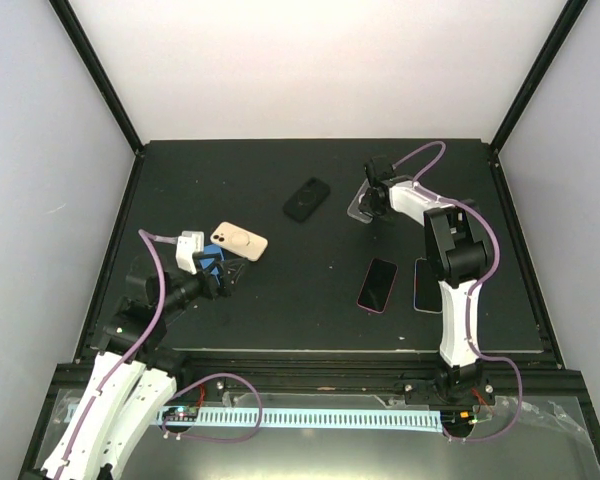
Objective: Put the phone into the phone case
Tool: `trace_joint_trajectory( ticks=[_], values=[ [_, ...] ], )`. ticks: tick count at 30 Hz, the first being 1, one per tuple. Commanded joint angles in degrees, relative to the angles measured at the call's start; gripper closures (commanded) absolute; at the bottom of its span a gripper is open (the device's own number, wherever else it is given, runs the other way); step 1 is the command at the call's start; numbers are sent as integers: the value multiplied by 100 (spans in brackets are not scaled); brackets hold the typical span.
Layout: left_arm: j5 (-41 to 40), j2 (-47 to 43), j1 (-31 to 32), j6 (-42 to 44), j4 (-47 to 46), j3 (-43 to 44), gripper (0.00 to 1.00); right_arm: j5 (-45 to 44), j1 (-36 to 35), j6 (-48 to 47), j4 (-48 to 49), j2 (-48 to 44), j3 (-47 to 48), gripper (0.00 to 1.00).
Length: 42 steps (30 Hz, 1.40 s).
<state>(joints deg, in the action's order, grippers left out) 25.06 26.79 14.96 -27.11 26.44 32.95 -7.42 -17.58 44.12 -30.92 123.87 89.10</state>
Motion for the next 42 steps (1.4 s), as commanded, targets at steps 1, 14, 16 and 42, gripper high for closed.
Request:
trace_joint_trajectory(
  ticks=[1, 14, 16, 42],
  values=[
    [-209, 92, -46, -41, -68, 54, 1, 129, 31, -17, -121, 135, 45, 96],
    [-553, 712, -46, -73, 574, 453, 1, 790, -297, -584, 76, -1825, -1437, 99],
    [-304, 821, -46, -93, 544, 477, 1, 840, -502, -670, 91, -2209, -1795, 99],
    [822, 1191, 20, -304, 160, 70, 2, 703, -3477, 636, 338, -3717, -3892, 99]
  ],
)
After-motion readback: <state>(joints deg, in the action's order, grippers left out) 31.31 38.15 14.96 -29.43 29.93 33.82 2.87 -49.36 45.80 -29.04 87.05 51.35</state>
